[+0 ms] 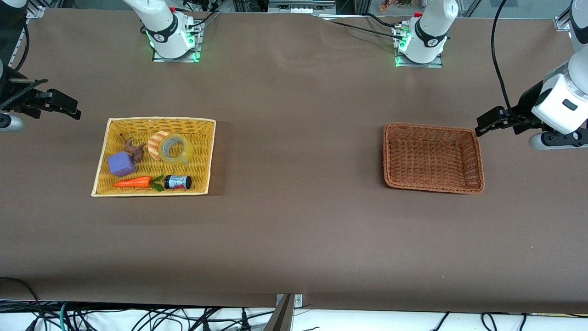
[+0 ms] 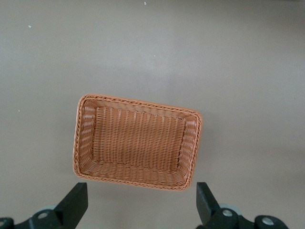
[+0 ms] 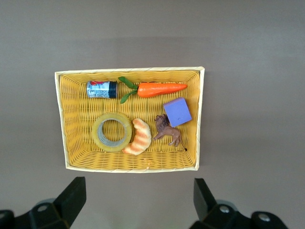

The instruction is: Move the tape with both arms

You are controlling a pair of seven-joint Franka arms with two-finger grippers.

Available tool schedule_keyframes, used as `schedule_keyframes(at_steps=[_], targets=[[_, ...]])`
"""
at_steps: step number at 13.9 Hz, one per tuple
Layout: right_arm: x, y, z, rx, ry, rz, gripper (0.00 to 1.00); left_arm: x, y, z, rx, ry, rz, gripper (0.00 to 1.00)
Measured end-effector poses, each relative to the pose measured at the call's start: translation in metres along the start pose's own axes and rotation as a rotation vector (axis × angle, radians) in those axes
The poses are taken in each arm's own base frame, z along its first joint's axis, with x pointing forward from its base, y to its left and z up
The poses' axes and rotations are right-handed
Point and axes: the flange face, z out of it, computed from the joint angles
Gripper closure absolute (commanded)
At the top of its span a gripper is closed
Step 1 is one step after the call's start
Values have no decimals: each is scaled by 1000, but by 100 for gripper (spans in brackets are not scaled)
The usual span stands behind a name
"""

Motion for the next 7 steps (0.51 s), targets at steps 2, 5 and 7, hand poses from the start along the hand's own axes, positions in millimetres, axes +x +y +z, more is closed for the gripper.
schedule_keyframes(at_steps=[2,5,7], targets=[[1,0,2,-1,-4,0,0,-6,0,4,69,-40,37,0],[2,0,3,-1,-6,0,0,-11,13,7,114,-57,88,0],[2,0,3,-1,-5,0,0,-11,11,7,116,-60,88,0]])
